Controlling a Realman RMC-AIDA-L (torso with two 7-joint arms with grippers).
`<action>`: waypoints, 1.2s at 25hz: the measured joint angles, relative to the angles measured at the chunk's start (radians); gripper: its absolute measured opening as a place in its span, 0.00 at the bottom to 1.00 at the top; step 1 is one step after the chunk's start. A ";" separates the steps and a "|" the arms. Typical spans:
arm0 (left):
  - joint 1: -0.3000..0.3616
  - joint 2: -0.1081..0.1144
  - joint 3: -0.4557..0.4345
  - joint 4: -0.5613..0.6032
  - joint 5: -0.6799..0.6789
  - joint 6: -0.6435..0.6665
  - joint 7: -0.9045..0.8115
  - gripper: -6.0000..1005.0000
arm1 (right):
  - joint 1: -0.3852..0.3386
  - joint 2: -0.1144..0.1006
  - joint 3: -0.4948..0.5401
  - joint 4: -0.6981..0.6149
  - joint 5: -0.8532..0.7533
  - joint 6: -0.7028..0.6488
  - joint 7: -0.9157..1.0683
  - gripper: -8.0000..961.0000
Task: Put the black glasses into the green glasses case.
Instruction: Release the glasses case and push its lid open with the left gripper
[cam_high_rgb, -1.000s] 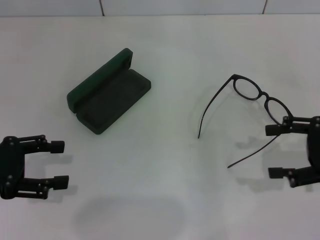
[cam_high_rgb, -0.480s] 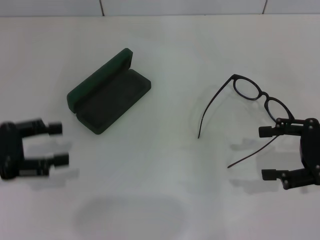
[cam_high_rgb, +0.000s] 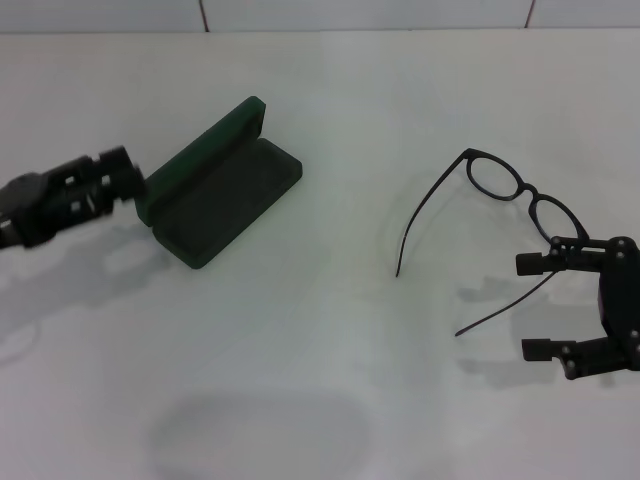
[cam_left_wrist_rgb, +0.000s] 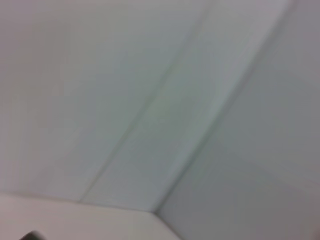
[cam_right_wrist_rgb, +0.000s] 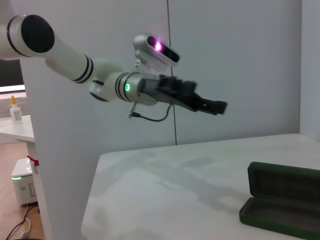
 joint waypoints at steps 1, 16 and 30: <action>-0.005 -0.003 -0.005 -0.002 0.001 -0.028 -0.042 0.85 | 0.000 0.000 0.000 0.000 0.000 -0.001 0.001 0.87; -0.072 0.015 0.009 0.041 0.046 -0.334 -0.412 0.85 | 0.000 0.006 -0.007 -0.001 0.000 -0.006 0.004 0.87; -0.328 0.029 0.333 0.400 0.461 -0.363 -0.553 0.85 | 0.006 0.023 -0.010 -0.001 -0.027 -0.001 -0.003 0.87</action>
